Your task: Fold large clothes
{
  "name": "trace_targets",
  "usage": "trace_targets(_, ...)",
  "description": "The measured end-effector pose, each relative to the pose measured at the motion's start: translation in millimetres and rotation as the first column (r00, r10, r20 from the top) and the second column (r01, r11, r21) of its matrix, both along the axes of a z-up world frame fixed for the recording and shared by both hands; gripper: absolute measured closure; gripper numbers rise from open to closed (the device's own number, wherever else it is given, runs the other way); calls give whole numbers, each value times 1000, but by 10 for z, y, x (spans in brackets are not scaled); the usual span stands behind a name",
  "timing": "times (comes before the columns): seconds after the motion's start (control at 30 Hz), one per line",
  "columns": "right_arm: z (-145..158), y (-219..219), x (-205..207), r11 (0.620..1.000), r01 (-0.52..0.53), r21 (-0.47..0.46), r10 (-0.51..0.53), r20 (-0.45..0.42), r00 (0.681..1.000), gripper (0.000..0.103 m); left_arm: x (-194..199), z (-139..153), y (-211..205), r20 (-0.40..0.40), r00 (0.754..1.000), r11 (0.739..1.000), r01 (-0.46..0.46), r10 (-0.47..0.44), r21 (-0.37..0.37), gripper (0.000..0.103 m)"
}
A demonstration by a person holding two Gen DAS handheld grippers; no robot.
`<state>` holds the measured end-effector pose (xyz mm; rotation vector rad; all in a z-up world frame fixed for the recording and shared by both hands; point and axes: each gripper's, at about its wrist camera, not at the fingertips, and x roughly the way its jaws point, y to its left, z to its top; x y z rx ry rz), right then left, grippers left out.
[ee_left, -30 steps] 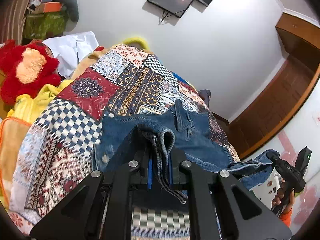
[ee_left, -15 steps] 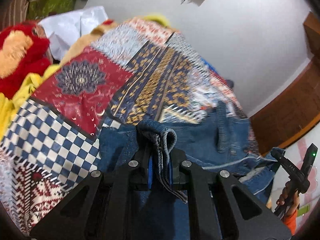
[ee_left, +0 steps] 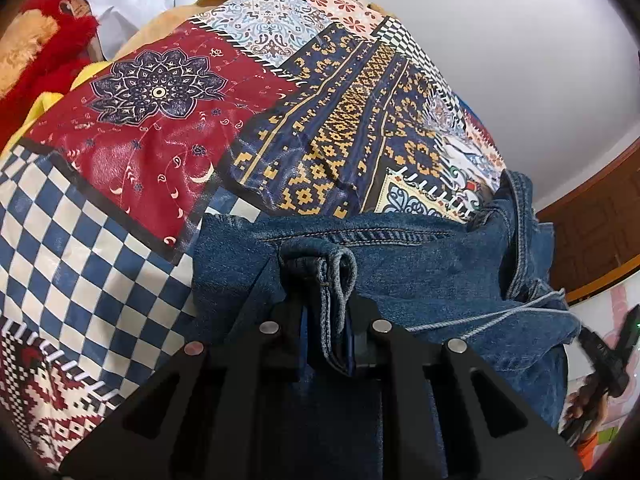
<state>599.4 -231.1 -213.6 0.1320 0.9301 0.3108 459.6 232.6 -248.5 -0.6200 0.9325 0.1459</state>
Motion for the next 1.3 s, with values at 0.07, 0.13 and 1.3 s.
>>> trace_targets(0.07, 154, -100, -82, 975, 147, -166, -131, 105, 986, 90, 1, -1, -12, -16, 1000, 999, 2, -2, 34, 85)
trace_targets(0.13, 302, -328, -164, 946, 244, -213, -215, 154, 964, 90, -7, 24, -15, -25, 1000, 999, -6, 7, 38, 86)
trace_targets(1.3, -119, 1543, -694, 950, -309, -42, 302, -124, 945, 90, -39, -11, -272, -125, 982, 982, 155, -140, 112, 9)
